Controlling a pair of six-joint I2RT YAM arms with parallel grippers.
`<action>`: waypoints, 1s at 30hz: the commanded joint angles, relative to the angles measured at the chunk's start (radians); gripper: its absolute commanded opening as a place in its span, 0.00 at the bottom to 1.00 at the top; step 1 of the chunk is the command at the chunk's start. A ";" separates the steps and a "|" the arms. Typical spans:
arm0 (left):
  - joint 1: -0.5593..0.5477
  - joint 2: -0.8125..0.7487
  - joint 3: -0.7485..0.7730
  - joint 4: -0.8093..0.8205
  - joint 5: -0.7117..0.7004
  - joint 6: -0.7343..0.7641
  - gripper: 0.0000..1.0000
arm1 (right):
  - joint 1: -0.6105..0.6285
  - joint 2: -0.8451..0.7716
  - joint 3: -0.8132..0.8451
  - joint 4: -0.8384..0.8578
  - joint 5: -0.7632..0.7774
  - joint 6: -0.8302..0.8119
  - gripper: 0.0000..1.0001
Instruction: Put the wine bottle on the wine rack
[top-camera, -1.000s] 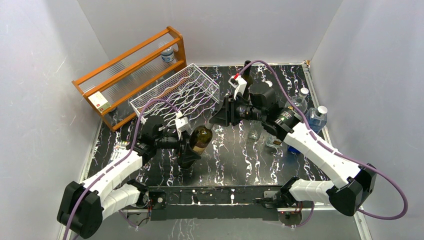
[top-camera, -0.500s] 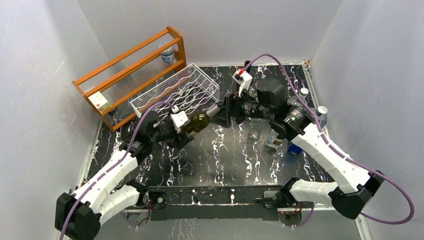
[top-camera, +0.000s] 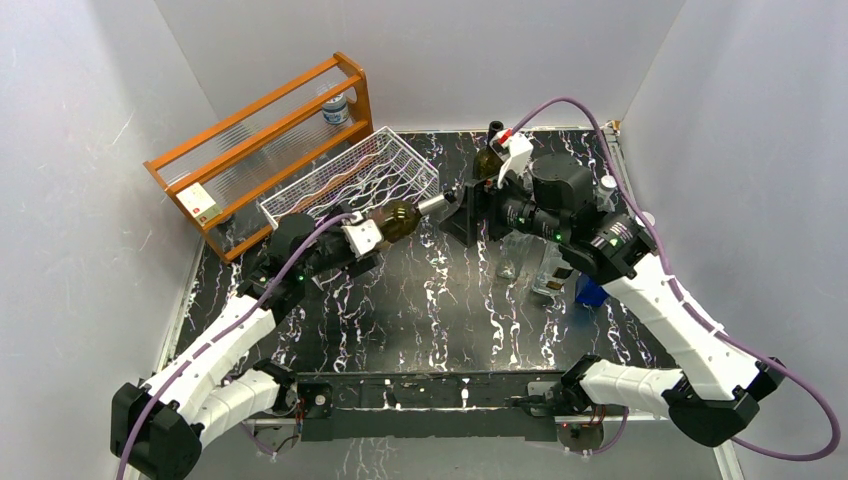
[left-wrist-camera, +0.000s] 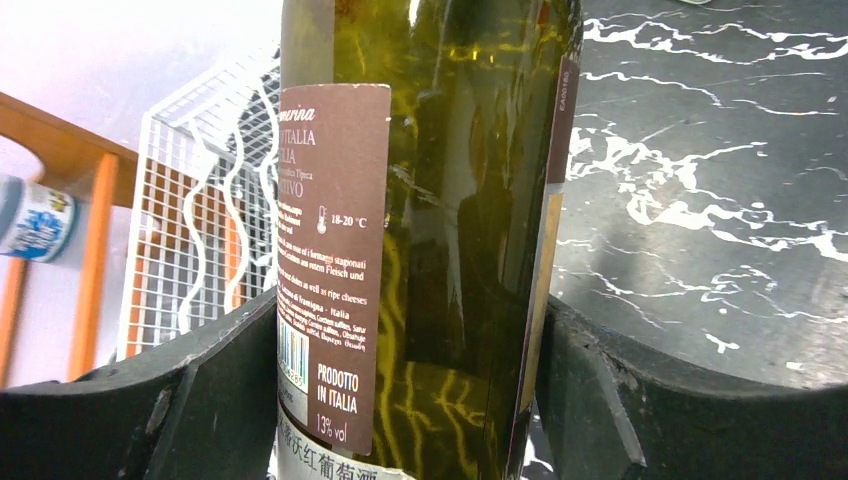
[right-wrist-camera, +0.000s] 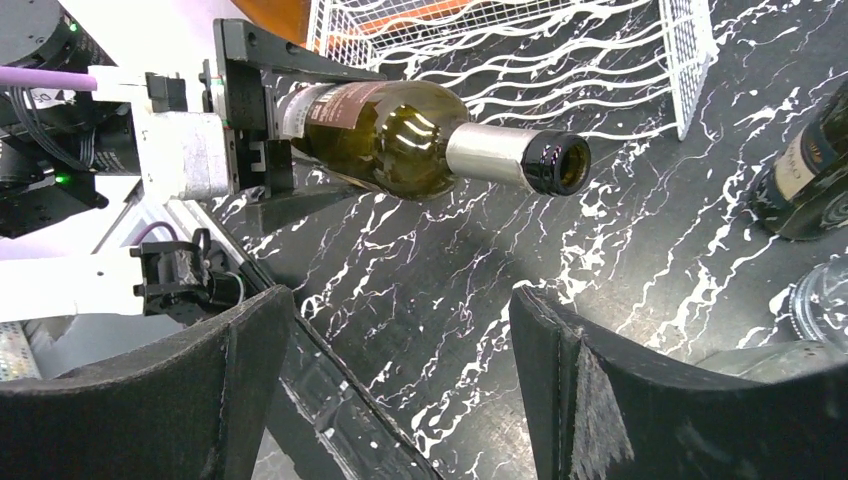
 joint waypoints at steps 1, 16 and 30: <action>0.002 -0.031 0.037 0.172 -0.008 0.100 0.00 | 0.002 0.017 0.092 -0.020 0.028 -0.049 0.89; -0.010 -0.087 -0.025 0.131 0.082 0.536 0.00 | 0.003 0.200 0.228 -0.153 -0.093 -0.348 0.91; -0.013 -0.139 -0.093 0.105 0.117 0.648 0.00 | 0.019 0.376 0.197 -0.263 -0.173 -0.508 0.91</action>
